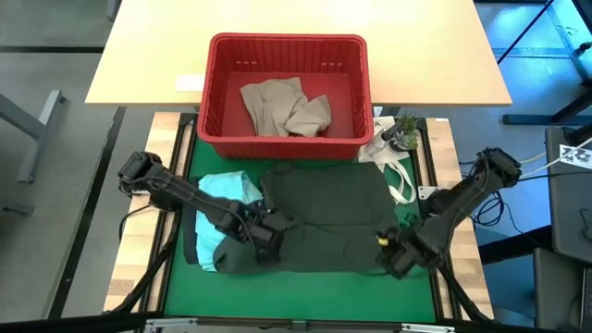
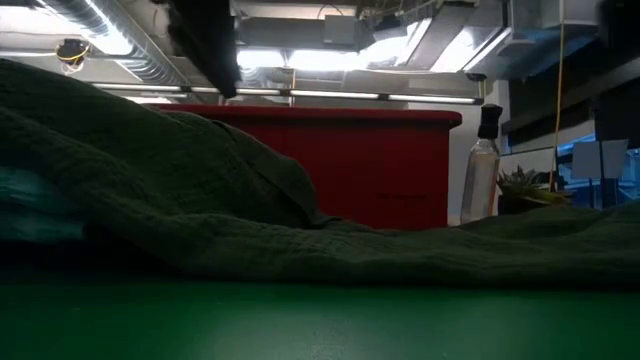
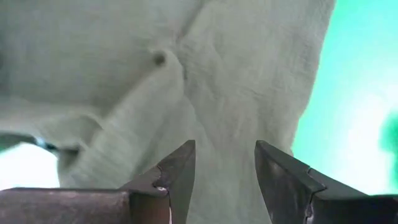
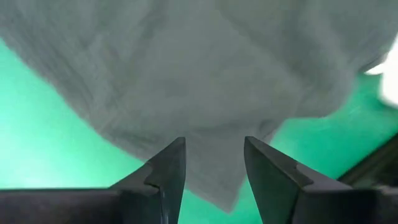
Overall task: Fold Laundry from Bin
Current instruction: Fold the green polo shirt from the red laundry bin
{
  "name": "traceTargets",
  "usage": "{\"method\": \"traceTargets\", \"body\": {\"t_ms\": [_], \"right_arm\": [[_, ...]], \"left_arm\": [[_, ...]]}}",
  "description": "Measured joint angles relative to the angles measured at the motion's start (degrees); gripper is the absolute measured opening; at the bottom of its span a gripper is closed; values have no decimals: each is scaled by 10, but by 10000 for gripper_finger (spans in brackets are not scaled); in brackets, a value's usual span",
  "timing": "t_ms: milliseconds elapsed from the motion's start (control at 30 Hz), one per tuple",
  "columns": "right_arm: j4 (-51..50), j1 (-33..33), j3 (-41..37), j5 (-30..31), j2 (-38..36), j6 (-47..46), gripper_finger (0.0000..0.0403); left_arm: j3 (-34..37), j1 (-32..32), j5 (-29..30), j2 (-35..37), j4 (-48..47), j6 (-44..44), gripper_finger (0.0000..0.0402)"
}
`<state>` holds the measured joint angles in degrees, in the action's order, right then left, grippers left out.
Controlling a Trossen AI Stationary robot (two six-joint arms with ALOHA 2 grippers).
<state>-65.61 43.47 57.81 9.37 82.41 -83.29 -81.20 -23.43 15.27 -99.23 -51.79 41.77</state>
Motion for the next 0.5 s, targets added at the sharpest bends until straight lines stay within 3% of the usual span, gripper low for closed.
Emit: {"method": "traceTargets", "body": {"t_ms": [300,500], "right_arm": [[41,56,-25,0,82,-94,161],[70,61,-32,-29,135,-100,161]], "left_arm": [[13,-56,2,0,0,46,159],[13,-92,2,0,0,44,159]]}}
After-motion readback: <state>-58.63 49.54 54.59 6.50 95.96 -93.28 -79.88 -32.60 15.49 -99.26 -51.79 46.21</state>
